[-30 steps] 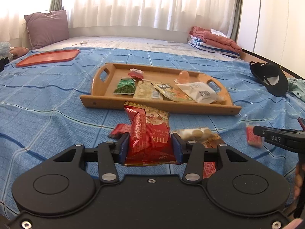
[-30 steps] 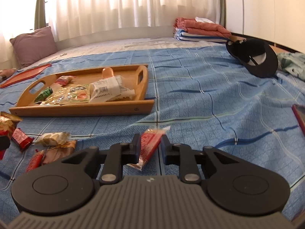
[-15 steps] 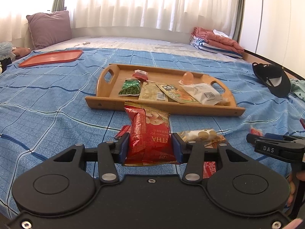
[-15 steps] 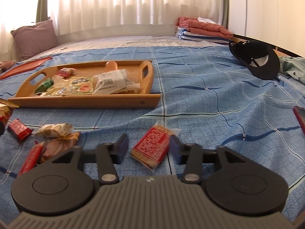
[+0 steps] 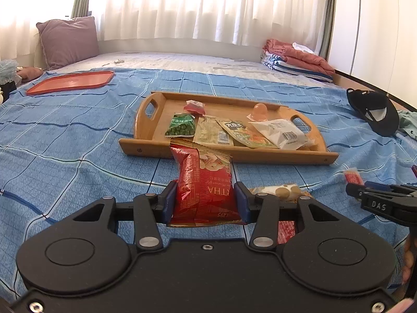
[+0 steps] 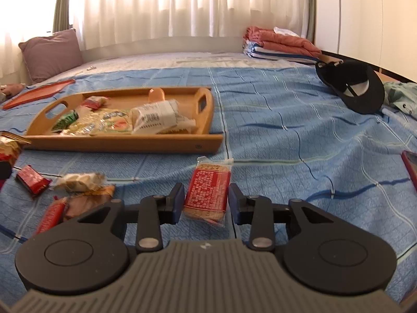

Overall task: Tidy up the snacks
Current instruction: 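Carry the chips bag and red packet over the wooden tray with both tools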

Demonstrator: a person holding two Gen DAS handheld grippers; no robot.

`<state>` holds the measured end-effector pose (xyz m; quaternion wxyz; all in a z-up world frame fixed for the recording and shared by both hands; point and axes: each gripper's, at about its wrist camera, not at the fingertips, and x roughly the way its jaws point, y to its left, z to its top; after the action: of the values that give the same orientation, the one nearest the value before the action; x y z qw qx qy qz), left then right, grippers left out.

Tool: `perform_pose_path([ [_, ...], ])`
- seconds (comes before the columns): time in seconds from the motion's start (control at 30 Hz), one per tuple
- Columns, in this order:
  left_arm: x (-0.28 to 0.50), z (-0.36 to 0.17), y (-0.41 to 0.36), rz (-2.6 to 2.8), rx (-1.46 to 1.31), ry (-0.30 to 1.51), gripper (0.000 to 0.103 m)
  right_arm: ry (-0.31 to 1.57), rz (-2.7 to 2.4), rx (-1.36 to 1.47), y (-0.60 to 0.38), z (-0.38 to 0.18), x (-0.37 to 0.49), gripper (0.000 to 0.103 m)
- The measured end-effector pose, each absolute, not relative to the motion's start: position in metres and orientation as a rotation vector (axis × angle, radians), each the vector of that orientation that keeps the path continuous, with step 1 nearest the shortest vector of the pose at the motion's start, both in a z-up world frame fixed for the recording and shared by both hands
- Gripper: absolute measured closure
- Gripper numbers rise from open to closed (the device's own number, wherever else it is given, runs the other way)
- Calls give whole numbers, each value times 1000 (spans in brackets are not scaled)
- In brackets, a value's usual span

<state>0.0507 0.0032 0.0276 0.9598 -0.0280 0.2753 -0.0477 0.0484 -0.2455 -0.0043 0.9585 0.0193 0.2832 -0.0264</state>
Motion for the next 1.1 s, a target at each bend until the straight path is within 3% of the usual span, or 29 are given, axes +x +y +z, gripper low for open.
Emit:
perform_pose_path([
  [0.53, 106, 64, 10, -135, -41, 555, 59, 530, 71, 127, -235, 48, 83, 63],
  [1.1, 243, 87, 39, -199, -104, 665, 59, 635, 180, 191, -243, 71, 197, 63],
])
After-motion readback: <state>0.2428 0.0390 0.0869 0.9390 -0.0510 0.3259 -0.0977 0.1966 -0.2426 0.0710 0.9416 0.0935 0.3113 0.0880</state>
